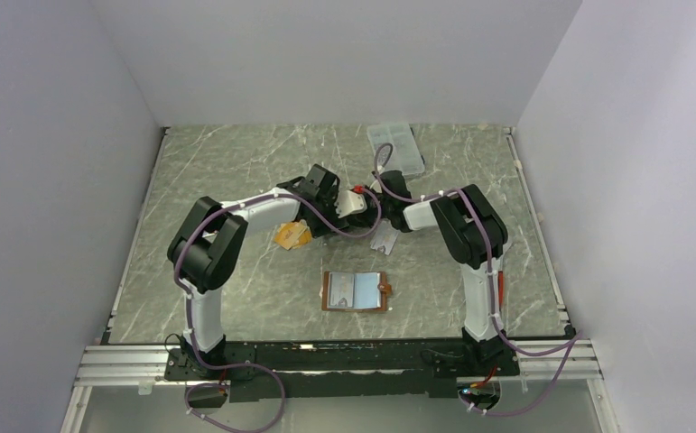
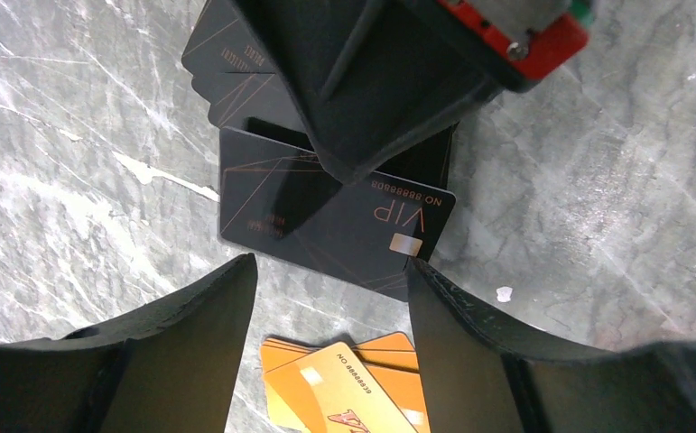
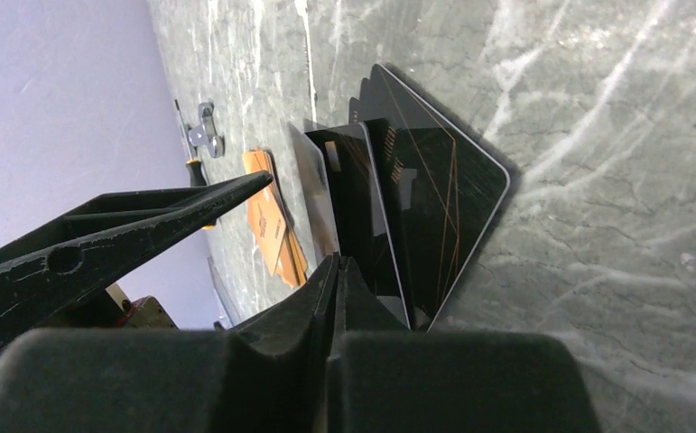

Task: Put the credit cards into the card holder
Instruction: Pick up the credit card from the center of the board.

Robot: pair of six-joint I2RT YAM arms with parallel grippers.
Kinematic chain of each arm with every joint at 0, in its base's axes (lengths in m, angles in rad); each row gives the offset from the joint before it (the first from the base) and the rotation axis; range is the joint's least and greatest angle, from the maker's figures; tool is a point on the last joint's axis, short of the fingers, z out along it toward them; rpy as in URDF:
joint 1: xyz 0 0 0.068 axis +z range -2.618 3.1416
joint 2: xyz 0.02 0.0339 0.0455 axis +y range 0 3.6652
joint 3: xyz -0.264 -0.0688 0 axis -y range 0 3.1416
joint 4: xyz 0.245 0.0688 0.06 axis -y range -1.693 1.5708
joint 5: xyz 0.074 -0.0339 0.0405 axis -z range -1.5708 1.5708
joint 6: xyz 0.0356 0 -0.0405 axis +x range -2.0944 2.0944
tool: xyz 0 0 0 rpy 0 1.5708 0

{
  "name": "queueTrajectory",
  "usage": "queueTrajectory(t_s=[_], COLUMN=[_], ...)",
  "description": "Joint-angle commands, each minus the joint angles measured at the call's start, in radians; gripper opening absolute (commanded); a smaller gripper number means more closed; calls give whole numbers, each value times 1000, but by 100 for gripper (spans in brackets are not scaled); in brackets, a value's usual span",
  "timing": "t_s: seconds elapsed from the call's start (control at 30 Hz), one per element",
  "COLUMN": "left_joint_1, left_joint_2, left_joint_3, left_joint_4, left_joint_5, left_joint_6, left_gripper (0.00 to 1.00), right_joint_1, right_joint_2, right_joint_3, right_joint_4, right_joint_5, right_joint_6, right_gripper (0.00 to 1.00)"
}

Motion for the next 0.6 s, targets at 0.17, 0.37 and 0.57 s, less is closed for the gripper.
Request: queueTrajectory(t_s=[0.17, 0.37, 0.57], left_joint_1=[25, 86, 162], left_joint_2=[-56, -94, -150], left_joint_3=[26, 97, 155], left_joint_4=[-45, -126, -201], left_joint_5=[92, 199, 321], left_joint_6=[-9, -64, -107], left_gripper=[67, 69, 71], right_joint_1=[11, 10, 9], right_joint_2=[-16, -57, -101], right_joint_3=[4, -12, -40], right_joint_4=[79, 72, 44], right_joint_5=[-2, 7, 24], right_joint_6=[9, 3, -25], right_gripper=[0, 0, 0])
